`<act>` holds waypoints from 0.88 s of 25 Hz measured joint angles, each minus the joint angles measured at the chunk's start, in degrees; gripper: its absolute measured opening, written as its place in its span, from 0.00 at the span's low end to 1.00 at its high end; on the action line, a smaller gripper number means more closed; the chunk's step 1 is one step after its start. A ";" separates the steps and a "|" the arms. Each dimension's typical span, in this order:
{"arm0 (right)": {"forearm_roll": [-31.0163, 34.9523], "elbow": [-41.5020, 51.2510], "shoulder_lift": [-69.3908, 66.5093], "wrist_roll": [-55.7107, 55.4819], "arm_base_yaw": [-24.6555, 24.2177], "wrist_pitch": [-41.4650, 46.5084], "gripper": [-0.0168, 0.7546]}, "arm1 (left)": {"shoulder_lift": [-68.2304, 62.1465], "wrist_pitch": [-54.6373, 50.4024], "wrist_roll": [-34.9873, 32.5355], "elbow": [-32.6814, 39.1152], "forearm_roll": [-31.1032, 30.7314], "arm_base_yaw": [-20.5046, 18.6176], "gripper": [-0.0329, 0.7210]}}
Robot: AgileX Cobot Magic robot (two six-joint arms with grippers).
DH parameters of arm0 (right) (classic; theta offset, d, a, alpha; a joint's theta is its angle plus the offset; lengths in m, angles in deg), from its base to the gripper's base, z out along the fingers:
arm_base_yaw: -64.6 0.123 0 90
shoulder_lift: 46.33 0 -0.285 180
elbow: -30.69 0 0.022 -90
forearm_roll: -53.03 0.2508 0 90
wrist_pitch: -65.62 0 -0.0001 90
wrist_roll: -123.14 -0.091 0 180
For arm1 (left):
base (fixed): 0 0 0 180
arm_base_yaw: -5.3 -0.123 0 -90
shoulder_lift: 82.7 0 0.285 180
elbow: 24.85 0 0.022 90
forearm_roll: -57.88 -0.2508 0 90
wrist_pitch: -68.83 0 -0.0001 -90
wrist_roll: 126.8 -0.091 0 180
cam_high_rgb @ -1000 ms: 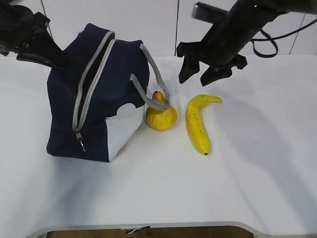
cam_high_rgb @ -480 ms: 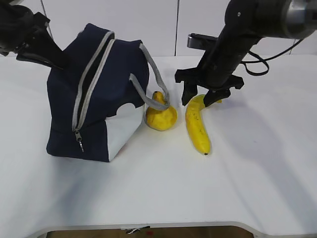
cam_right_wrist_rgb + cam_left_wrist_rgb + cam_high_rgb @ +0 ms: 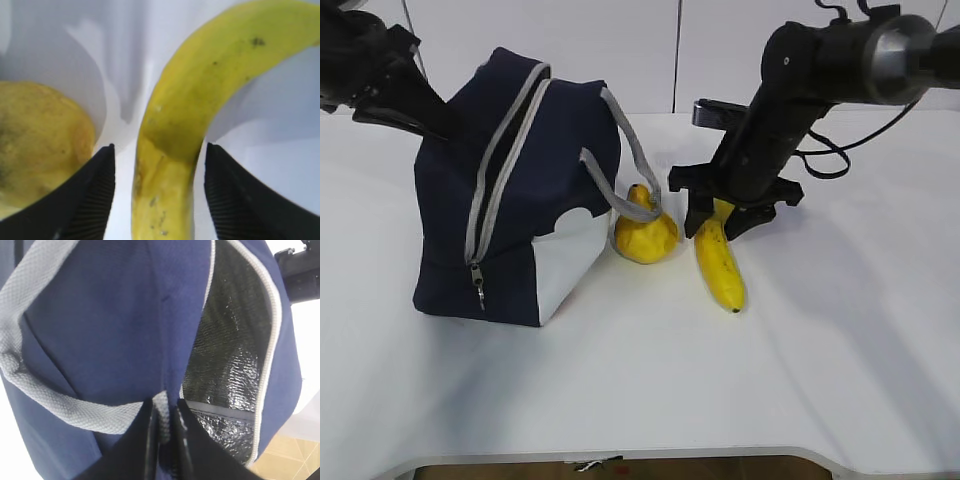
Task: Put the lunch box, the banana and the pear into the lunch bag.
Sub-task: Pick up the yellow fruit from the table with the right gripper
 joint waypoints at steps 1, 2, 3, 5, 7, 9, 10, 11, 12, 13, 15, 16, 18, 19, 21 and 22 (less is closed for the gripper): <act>0.00 0.00 -0.14 0.00 0.00 0.00 0.62 | 0.00 0.00 0.00 0.00 0.00 0.00 0.08; 0.00 0.00 -0.24 0.00 0.00 0.00 0.59 | 0.00 0.00 0.00 0.00 0.00 0.00 0.08; 0.00 0.00 -0.52 0.00 0.00 0.00 0.55 | 0.00 0.00 0.00 0.00 0.00 0.00 0.08; 0.00 0.00 -0.67 0.00 0.00 0.07 0.48 | 0.00 0.00 0.00 0.00 0.00 0.00 0.08; 0.00 0.00 -0.67 0.00 0.00 0.07 0.41 | 0.00 0.00 0.00 0.00 0.00 0.00 0.08; -0.11 0.00 -0.67 0.00 0.00 0.38 0.39 | 0.00 0.00 0.00 0.00 0.00 0.00 0.08; -0.11 -0.23 -0.67 0.00 0.00 0.87 0.38 | 0.00 0.00 0.00 0.00 0.00 0.00 0.08; -0.31 -0.57 -0.67 0.32 0.00 2.25 0.38 | 0.00 0.00 0.10 0.00 0.00 0.00 0.08; -0.55 -1.23 -0.67 0.92 0.00 3.82 0.38 | 0.00 0.00 0.10 0.00 0.00 0.00 0.08; -0.57 -2.51 -0.67 1.77 0.00 6.06 0.38 | 0.00 0.00 0.10 0.00 0.00 0.00 0.08; -0.78 -5.80 -0.67 3.21 0.00 10.37 0.38 | 0.00 0.00 0.10 0.00 0.00 0.00 0.08; -0.78 -8.14 -0.67 3.66 0.00 12.03 0.38 | 0.00 0.00 0.10 0.00 0.00 0.00 0.08; -0.78 -13.02 -0.67 4.33 0.00 14.96 0.38 | 0.00 0.00 0.10 0.00 0.00 0.00 0.08; -0.78 -15.48 -0.67 4.61 0.00 15.60 0.38 | 0.00 0.00 0.10 0.00 0.00 0.00 0.08; -0.66 -22.09 -0.67 4.82 0.00 15.89 0.38 | 0.00 0.00 0.10 0.00 0.00 0.00 0.08; 0.24 -24.32 -0.67 4.82 0.00 15.89 0.38 | 0.00 0.00 0.10 0.00 0.00 0.00 0.08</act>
